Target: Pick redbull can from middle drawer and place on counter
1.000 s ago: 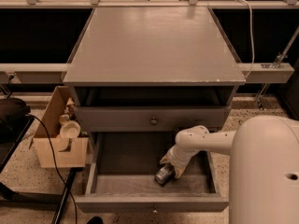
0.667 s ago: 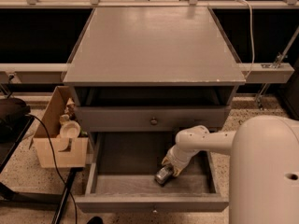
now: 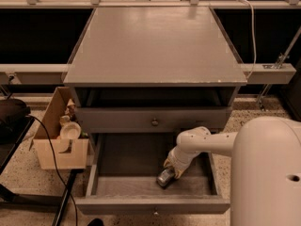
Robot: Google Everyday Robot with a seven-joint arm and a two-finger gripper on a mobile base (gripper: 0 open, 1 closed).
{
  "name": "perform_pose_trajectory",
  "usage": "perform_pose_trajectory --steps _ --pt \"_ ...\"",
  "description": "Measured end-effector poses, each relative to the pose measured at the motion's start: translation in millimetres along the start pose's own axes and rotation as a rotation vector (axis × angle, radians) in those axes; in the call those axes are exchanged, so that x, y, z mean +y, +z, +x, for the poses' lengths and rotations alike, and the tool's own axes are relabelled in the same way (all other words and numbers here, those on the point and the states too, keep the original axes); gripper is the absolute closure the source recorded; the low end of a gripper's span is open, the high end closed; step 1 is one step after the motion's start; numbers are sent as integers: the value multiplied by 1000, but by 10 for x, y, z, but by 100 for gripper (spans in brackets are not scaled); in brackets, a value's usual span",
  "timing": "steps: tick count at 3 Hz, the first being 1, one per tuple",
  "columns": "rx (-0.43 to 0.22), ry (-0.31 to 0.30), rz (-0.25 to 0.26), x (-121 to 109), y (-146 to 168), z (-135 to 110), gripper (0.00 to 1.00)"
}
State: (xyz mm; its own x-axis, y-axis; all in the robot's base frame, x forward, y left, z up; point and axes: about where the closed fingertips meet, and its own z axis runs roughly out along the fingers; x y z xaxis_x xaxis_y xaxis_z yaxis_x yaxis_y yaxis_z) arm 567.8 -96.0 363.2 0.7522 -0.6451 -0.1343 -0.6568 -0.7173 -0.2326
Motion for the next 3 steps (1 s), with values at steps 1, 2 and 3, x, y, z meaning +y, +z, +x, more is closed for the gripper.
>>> perform_pose_trajectory --steps 1,2,3 --pt "-4 -9 6 -11 -62 -51 100" --pt "-4 -16 26 -31 -263 -132 100" --pt "9 -10 74 -57 -637 -243 100"
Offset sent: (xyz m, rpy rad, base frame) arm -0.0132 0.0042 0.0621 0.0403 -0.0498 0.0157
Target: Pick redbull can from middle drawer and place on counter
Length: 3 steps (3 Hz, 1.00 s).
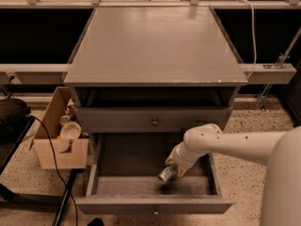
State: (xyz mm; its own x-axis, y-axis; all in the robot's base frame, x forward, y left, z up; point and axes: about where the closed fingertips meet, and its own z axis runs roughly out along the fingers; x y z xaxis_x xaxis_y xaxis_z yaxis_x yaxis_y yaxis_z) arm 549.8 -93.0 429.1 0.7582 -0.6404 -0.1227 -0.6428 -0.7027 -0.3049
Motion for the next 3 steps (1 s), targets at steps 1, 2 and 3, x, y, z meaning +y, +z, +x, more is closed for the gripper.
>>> perform_pose_trajectory --steps 1,2,3 --pt "-2 11 79 -53 -438 -111 100" --pt "-31 38 177 -80 -925 -211 100" --pt "-37 67 192 26 -964 -200 100"
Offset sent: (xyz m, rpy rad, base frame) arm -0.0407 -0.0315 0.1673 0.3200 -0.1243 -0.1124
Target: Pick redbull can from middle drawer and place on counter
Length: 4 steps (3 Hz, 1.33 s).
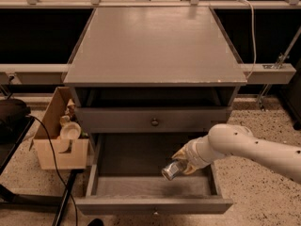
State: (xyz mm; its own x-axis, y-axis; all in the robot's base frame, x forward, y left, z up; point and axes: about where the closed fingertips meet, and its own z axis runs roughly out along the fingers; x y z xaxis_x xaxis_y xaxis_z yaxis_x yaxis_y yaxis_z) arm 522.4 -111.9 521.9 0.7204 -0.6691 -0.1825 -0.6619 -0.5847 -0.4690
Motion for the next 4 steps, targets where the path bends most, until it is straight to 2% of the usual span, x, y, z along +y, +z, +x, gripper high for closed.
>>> perform_pose_trajectory --steps 1,2,4 --pt "0 0 0 0 0 0 100" --pt "13 -23 -1 -57 -111 -116 100" --pt "70 -111 -5 -288 -597 -544 100"
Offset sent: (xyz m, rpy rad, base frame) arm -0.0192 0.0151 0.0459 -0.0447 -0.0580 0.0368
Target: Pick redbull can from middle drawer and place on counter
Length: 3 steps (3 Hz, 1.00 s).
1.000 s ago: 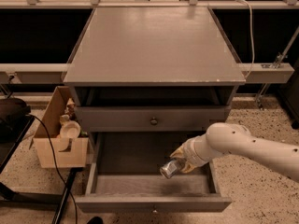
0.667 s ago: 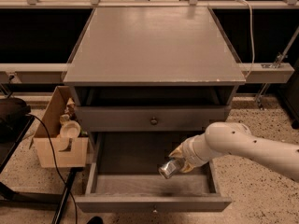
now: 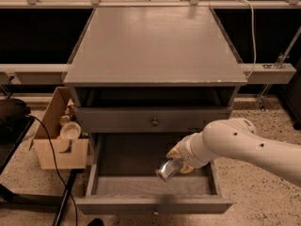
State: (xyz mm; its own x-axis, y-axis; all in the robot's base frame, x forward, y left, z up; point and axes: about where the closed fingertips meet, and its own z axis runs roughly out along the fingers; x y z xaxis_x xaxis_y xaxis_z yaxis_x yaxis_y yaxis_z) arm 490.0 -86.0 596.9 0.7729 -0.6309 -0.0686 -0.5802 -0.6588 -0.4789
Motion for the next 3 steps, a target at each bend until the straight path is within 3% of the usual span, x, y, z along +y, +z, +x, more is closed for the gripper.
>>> perform_pose_trajectory --steps 1,3 --pt "52 -113 -16 -307 -359 -222 100" --pt "79 -142 -14 -409 -507 -258 100"
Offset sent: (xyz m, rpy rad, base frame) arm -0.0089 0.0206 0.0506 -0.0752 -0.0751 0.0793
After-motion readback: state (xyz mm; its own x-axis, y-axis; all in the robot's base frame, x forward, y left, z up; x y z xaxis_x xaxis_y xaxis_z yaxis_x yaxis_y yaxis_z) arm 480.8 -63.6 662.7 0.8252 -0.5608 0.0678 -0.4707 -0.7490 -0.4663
